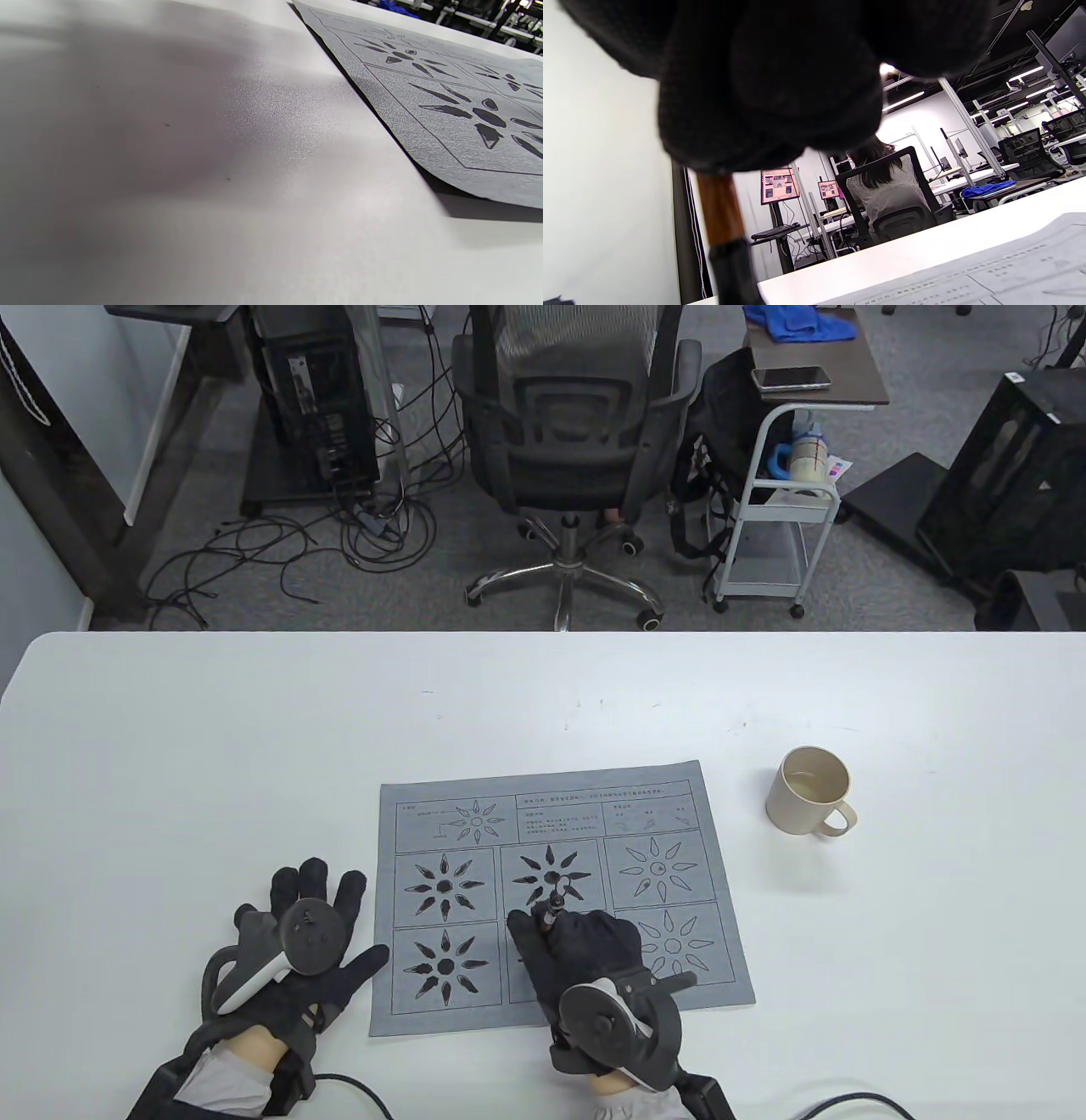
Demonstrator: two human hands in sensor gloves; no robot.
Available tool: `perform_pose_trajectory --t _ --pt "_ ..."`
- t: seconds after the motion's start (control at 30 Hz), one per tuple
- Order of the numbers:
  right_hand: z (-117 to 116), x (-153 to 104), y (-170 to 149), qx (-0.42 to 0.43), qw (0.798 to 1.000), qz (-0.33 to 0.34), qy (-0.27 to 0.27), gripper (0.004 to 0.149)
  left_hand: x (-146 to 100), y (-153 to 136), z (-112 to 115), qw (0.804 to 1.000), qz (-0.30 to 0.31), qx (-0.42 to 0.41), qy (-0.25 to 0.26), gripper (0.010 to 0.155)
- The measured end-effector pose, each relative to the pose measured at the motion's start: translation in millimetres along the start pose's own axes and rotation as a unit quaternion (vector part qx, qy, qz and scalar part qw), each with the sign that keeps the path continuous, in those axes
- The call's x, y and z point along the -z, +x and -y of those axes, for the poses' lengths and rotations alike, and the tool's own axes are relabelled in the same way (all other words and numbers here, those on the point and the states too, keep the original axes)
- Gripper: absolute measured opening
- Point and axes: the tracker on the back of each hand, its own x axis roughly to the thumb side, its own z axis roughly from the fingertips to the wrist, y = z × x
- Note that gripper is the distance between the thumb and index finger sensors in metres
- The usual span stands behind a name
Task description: Trace patterns on water writing practice cloth with Chinese brush
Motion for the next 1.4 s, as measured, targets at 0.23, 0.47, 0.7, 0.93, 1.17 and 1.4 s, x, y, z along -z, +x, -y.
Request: perform_pose_trajectory --t 0.23,0.47,0.7,0.93,1.17,1.4 --pt "1.2 0.5 -1.8 -0.010 1.000 -0.003 -0.005 0.041 -0.1 -0.2 -0.2 1.000 -0.001 -0.002 -0.001 0.083" --pt "3.3 0.2 -0.1 -0.003 1.000 0.002 -0.011 0.041 0.0 -0.4 -0.2 1.000 -0.002 -0.003 -0.003 0.083" --pt "-0.6 -1.6 4.0 0.003 1.000 0.012 -0.001 0.041 0.1 -0.7 0.1 1.000 -0.002 -0.002 -0.005 0.083" --pt "-0.9 -0.9 0.9 -0.005 1.000 0.006 0.000 0.040 0.1 -1.0 0.2 1.000 -0.003 -0.003 -0.006 0.083" --pt "1.2 -0.1 -2.9 -0.010 1.000 -0.002 -0.008 0.040 0.2 -1.3 0.1 1.000 -0.004 -0.003 -0.006 0.083" --pt "0.0 -1.5 0.5 0.000 1.000 0.006 -0.007 0.040 0.4 -1.3 0.5 1.000 -0.003 -0.003 -0.007 0.083"
